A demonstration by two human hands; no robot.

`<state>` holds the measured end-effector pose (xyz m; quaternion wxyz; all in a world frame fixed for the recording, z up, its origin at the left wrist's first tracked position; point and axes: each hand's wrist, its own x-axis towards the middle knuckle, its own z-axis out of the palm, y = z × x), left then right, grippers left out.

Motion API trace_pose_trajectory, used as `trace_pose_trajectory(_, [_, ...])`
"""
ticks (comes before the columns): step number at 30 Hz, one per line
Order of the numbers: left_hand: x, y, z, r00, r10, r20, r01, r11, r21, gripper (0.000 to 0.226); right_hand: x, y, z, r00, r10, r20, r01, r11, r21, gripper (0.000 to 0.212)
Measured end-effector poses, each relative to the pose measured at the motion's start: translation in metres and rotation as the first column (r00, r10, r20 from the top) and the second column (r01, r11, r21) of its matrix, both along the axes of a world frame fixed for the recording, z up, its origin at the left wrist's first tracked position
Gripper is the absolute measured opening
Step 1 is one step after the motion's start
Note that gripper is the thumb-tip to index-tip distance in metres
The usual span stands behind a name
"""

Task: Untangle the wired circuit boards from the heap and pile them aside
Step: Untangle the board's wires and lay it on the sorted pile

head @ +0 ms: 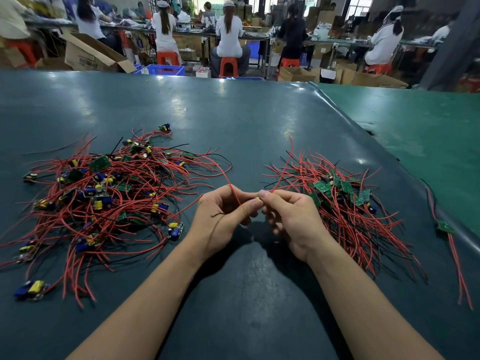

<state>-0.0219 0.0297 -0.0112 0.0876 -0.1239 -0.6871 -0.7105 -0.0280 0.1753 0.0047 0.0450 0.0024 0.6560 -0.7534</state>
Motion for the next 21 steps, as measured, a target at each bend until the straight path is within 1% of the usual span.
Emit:
trace_pose_trajectory(3, [-0.001, 0.001, 0.000, 1.000, 0.005, -0.001, -0.005, 1.000, 0.021, 0.005, -0.003, 0.002, 0.001, 0.996, -0.088, -0.031, 0.088, 0.996, -0.015, 0.028])
trace_pose_trajectory(6, [-0.001, 0.002, 0.001, 1.000, 0.027, 0.014, -0.028, 0.999, 0.044, 0.004, -0.007, 0.004, 0.002, 0.973, -0.223, -0.063, 0.219, 0.974, -0.063, 0.025])
trace_pose_trajectory(10, [0.000, 0.000, 0.004, 0.999, 0.044, -0.003, -0.043, 0.995, 0.087, 0.005, -0.015, 0.018, 0.005, 0.899, -0.427, -0.099, 0.411, 0.900, -0.146, 0.023])
trace_pose_trajectory(12, [0.000, -0.001, 0.006, 0.998, 0.062, -0.007, -0.061, 0.989, 0.138, 0.006, -0.016, 0.022, 0.006, 0.862, -0.494, -0.117, 0.466, 0.861, -0.201, 0.024])
trace_pose_trajectory(16, [0.000, -0.001, 0.008, 0.996, 0.092, -0.020, -0.086, 0.973, 0.212, 0.005, -0.015, 0.019, 0.004, 0.842, -0.514, -0.165, 0.480, 0.853, -0.206, 0.032])
trace_pose_trajectory(19, [0.003, -0.001, 0.007, 1.000, 0.000, -0.025, 0.007, 0.967, 0.254, 0.016, -0.015, 0.019, 0.004, 0.848, -0.514, -0.128, 0.482, 0.849, -0.215, 0.035])
trace_pose_trajectory(21, [0.004, -0.001, 0.007, 0.999, -0.034, -0.028, 0.041, 0.963, 0.266, 0.021, -0.014, 0.020, 0.003, 0.859, -0.493, -0.135, 0.472, 0.866, -0.164, 0.035])
